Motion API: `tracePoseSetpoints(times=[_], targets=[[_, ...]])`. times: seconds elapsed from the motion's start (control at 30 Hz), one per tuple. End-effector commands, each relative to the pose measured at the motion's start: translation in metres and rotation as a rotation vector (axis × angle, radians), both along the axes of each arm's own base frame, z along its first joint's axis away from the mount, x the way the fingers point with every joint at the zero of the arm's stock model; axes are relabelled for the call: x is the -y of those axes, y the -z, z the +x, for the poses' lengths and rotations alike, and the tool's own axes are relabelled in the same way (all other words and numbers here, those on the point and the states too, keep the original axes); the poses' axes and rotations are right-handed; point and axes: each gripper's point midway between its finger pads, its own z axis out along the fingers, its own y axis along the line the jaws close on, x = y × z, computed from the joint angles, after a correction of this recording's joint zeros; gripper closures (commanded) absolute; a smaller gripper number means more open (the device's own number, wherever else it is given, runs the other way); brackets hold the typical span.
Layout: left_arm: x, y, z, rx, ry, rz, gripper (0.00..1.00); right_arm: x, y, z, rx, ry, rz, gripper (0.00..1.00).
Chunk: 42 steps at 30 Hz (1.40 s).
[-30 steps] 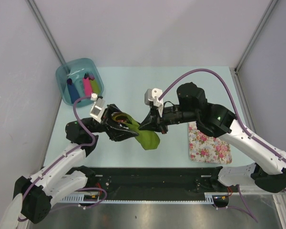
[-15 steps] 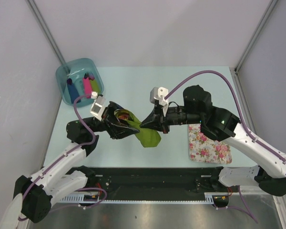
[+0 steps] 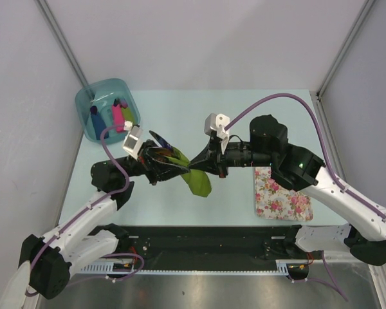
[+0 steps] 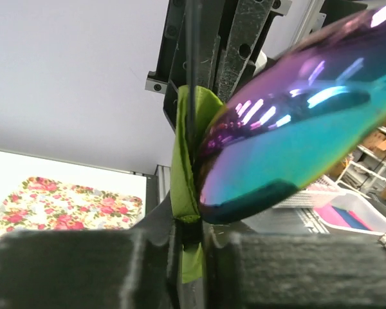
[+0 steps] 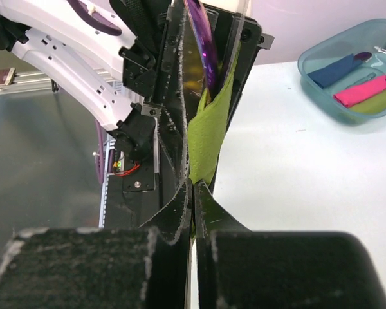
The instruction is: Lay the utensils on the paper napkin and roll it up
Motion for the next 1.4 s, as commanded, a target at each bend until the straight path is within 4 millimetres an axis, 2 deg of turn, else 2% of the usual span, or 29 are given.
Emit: tracePoseSetpoints(times=[0.0,0.1,0.13,0.17,0.2,0.23,0.27,0.3,0.37,0.47,0.6,0.73,0.83,0.87,0.93,0.97,1.0,1.13,1.37], targets=[[-0.005,-0.017,-0.001,0.044,-0.012,-0.033,1.00,0.005,-0.035,0.000,0.067,0.020,0.116,1.00],[-0.007,-0.018,0.002,0.036,-0.025,-0.029,1.00,0.005,-0.031,0.003,0.054,0.034,0.109,1.00],[-0.008,-0.019,0.003,0.034,-0.028,-0.028,1.00,0.005,-0.029,0.005,0.048,0.044,0.105,0.96],[-0.009,-0.018,0.006,0.021,-0.036,-0.024,1.00,0.006,-0.028,0.008,0.040,0.055,0.104,0.86],[-0.009,-0.017,0.009,0.005,-0.040,-0.016,1.00,0.008,-0.027,0.015,0.024,0.073,0.101,0.65],[-0.010,-0.017,0.011,-0.010,-0.045,-0.011,1.00,0.009,-0.026,0.018,0.016,0.082,0.096,0.54],[-0.012,-0.015,0.017,-0.020,-0.059,-0.001,1.00,0.011,-0.025,0.022,0.006,0.092,0.087,0.35],[-0.013,-0.012,0.021,-0.044,-0.067,0.008,1.00,0.014,-0.022,0.031,-0.014,0.114,0.078,0.27],[-0.019,-0.009,0.032,-0.081,-0.096,0.019,1.00,0.019,-0.014,0.035,-0.054,0.119,0.049,0.17],[-0.026,-0.006,0.045,-0.113,-0.138,0.025,1.00,0.024,-0.001,0.029,-0.118,0.083,0.004,0.11],[-0.030,-0.005,0.052,-0.123,-0.173,0.019,1.00,0.028,0.027,0.021,-0.158,0.052,-0.055,0.21],[-0.030,-0.007,0.052,-0.119,-0.176,0.016,1.00,0.030,0.043,0.022,-0.179,0.052,-0.089,0.28],[-0.030,-0.006,0.051,-0.118,-0.172,0.021,1.00,0.031,0.051,0.029,-0.195,0.066,-0.107,0.46],[-0.030,-0.008,0.050,-0.110,-0.171,0.019,1.00,0.032,0.052,0.033,-0.206,0.070,-0.108,0.63],[-0.030,-0.006,0.048,-0.109,-0.163,0.024,1.00,0.033,0.051,0.042,-0.228,0.086,-0.099,0.80],[-0.030,-0.005,0.047,-0.108,-0.160,0.025,1.00,0.036,0.051,0.050,-0.252,0.101,-0.093,0.93],[-0.030,-0.003,0.045,-0.113,-0.156,0.029,1.00,0.037,0.049,0.054,-0.253,0.104,-0.088,1.00],[-0.030,-0.001,0.041,-0.114,-0.144,0.031,1.00,0.035,0.049,0.063,-0.311,0.085,-0.067,1.00],[-0.025,-0.014,0.038,-0.113,-0.114,0.010,1.00,0.015,0.073,0.061,-0.339,0.016,-0.080,1.00]])
